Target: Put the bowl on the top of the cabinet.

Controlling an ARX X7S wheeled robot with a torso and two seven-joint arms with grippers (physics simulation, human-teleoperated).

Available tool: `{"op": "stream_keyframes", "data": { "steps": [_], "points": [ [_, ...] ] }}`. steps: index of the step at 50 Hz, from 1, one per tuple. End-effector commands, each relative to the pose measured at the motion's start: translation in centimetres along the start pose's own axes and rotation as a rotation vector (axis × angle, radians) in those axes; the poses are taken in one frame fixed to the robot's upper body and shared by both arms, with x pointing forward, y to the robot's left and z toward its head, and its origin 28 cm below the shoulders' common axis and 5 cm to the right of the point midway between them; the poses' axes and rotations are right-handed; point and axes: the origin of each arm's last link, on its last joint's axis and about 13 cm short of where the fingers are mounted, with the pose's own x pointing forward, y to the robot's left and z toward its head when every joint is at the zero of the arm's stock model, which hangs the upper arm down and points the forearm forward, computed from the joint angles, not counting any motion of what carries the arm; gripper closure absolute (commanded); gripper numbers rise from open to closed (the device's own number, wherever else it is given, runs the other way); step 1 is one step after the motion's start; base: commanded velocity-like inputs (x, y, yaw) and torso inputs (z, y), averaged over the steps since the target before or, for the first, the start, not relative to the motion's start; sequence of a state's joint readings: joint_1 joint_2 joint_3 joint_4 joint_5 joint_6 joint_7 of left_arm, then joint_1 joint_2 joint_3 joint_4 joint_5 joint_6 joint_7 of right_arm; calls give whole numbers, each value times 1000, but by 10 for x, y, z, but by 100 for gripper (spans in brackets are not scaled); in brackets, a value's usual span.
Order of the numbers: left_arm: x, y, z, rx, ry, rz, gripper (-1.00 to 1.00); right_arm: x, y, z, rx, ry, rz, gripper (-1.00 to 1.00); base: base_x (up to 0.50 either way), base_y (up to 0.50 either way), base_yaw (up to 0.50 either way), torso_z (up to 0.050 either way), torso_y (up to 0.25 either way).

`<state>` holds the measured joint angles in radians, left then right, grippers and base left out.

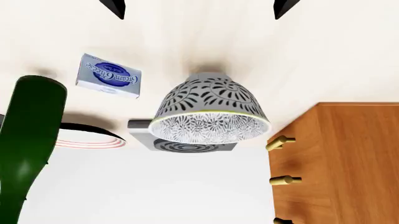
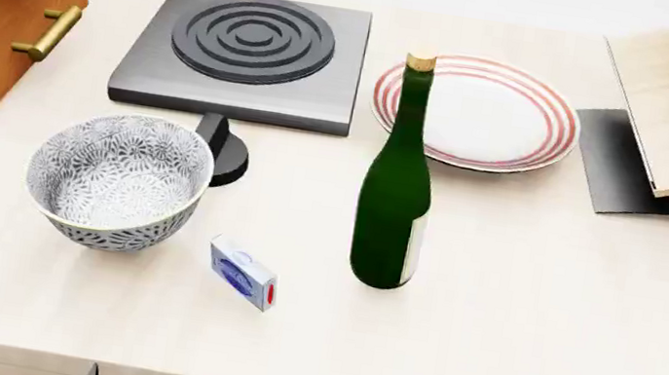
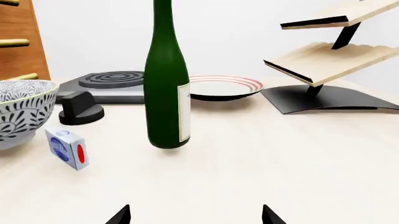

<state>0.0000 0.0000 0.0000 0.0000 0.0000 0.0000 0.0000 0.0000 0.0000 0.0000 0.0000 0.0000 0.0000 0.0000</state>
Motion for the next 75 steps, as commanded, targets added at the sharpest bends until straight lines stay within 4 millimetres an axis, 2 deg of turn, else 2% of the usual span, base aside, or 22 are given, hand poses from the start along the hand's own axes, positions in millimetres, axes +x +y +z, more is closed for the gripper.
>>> {"op": "stream_keyframes", "data": {
  "steps": [1,15,19,22,24,28,32,36,48,59,75],
  "points": [
    [0,0,0,0,0,0,-100,1,1,-2,0,0,0,-100,0,0,0,0,0],
    [2,-3,-2,12,8,-3,-100,-6,2,6,-57,-11,-4,-100,0,0,0,0,0],
    [8,-6,20,34,-44,-14,-100,-1,1,30,-49,-30,-27,-100,0,0,0,0,0],
    [14,-7,48,61,-114,-24,-100,0,0,55,-46,-72,-24,-100,0,0,0,0,0],
    [16,-8,55,63,-129,-20,-100,-2,0,65,-40,-86,-14,-100,0,0,0,0,0],
    [21,-7,73,75,-169,-18,-100,-4,1,99,-63,-184,6,-100,0,0,0,0,0],
    [23,-5,85,52,-197,1,-100,-3,0,108,-72,-210,-2,-100,0,0,0,0,0],
    [23,-7,90,55,-219,0,-100,-3,0,111,-67,-222,-3,-100,0,0,0,0,0],
    [21,-8,89,48,-219,-1,-100,-4,0,98,-33,-167,-5,-100,0,0,0,0,0],
    [20,-7,91,49,-223,2,-100,-5,-3,106,-22,-202,-17,-100,0,0,0,0,0],
    [21,-7,90,53,-223,1,-100,-3,-3,106,-40,-211,-18,-100,0,468,0,0,0]
  ]
}}
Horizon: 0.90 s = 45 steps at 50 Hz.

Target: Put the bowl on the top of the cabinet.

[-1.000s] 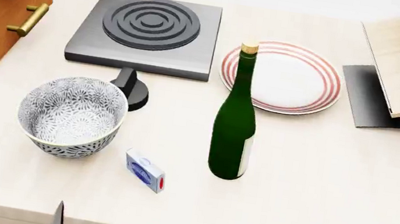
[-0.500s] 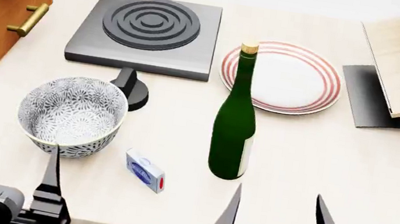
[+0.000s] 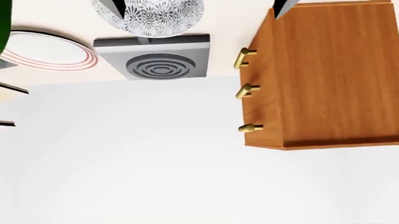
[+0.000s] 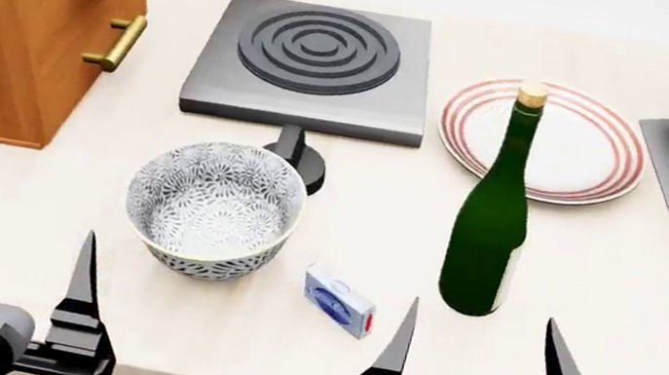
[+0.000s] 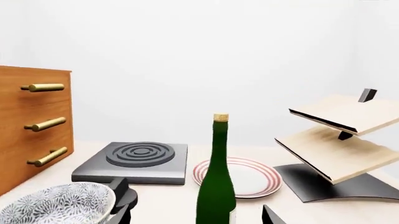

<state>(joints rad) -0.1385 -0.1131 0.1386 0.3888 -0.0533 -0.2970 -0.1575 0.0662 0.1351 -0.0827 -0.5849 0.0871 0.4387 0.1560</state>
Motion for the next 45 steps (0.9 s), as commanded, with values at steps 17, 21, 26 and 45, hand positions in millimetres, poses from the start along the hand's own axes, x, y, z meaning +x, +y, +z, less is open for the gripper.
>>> {"op": "stream_keyframes", "data": {
  "steps": [17,21,26,45],
  "points": [
    [0,1,3,4,-6,3,-100,0,1,1,7,-2,2,-100,0,270,0,0,0],
    [0,1,3,4,-7,3,-100,1,1,0,10,3,4,-100,0,235,0,0,0],
    [0,1,4,2,-10,3,-100,1,2,2,12,3,14,-100,0,34,0,0,0],
    [-2,2,5,-11,-8,2,-100,2,2,7,28,-16,19,-100,0,360,0,0,0]
  ]
}}
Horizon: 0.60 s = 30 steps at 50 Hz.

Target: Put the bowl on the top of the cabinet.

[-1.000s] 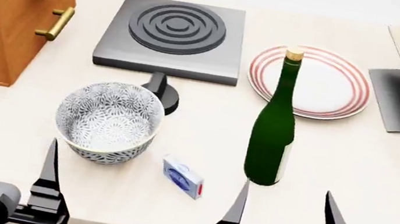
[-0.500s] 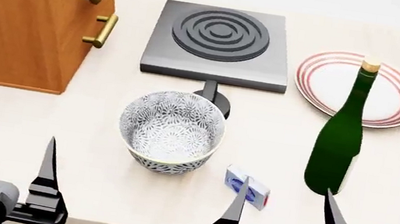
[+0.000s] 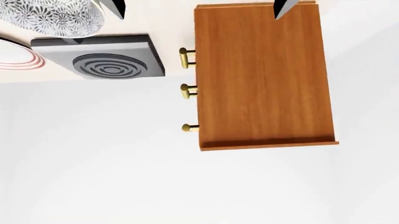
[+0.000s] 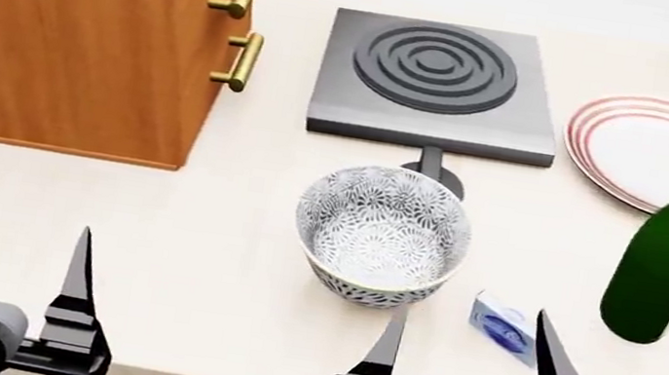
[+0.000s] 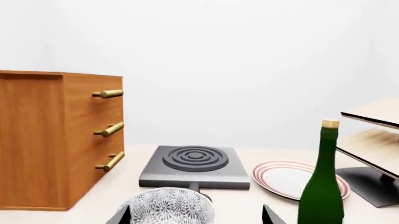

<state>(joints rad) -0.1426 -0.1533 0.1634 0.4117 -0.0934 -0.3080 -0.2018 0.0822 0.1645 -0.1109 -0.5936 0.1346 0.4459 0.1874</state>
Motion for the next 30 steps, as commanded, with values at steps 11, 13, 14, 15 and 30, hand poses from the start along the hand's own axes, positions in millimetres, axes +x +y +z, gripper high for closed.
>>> {"op": "stream_keyframes", "data": {
  "steps": [11,13,14,15,30],
  "points": [
    [-3,2,1,-10,-1,5,-100,0,1,2,4,-5,2,-100,0,307,0,0,0],
    [-3,2,1,-10,-2,6,-100,0,1,2,12,-6,1,-100,0,500,0,0,0],
    [-3,2,1,-10,-2,6,-100,0,1,2,12,-6,0,-100,0,500,0,0,0],
    [-3,2,1,-10,-3,7,-100,0,1,2,14,-6,0,-100,0,500,0,0,0],
    [-4,1,2,-9,-4,0,-100,-1,2,1,26,-5,7,-100,0,170,0,0,0]
  ]
}}
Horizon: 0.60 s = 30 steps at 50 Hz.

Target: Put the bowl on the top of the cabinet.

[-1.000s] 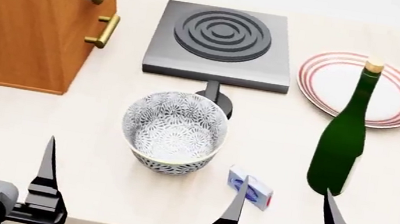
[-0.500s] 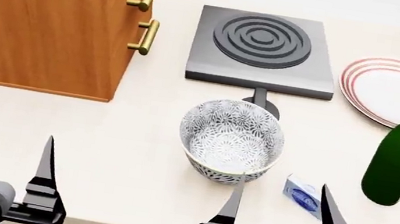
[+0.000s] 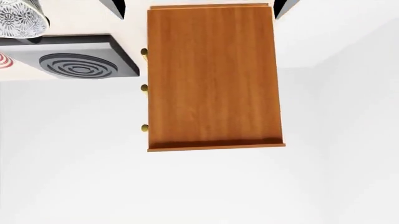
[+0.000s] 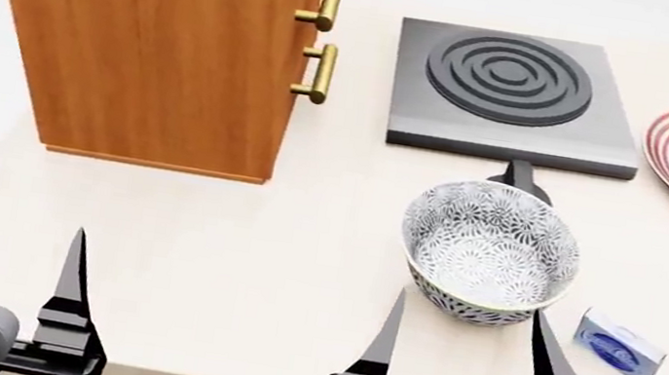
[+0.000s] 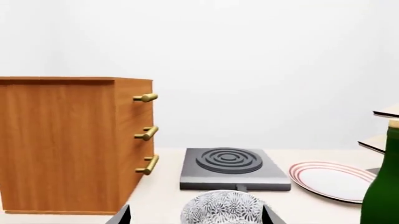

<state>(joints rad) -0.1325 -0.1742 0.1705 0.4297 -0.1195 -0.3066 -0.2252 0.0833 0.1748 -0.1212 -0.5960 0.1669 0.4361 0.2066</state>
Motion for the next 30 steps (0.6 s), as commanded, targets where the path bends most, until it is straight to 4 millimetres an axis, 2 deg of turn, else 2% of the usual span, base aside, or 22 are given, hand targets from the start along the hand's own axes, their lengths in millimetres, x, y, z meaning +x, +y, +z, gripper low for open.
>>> {"op": "stream_keyframes", "data": {
  "steps": [1,5,17,30],
  "points": [
    [-1,-1,1,-1,-2,-5,-100,0,0,0,7,0,0,-100,0,66,0,0,0],
    [-1,0,1,-2,-2,-4,-100,0,0,0,-4,-1,2,-100,0,107,0,0,0],
    [-2,-1,1,-11,-5,-13,-100,-2,2,0,13,-10,17,-100,0,417,0,0,0],
    [-2,-1,3,-14,-16,-10,-100,-3,1,0,6,-15,25,-100,0,10,0,0,0]
  ]
}}
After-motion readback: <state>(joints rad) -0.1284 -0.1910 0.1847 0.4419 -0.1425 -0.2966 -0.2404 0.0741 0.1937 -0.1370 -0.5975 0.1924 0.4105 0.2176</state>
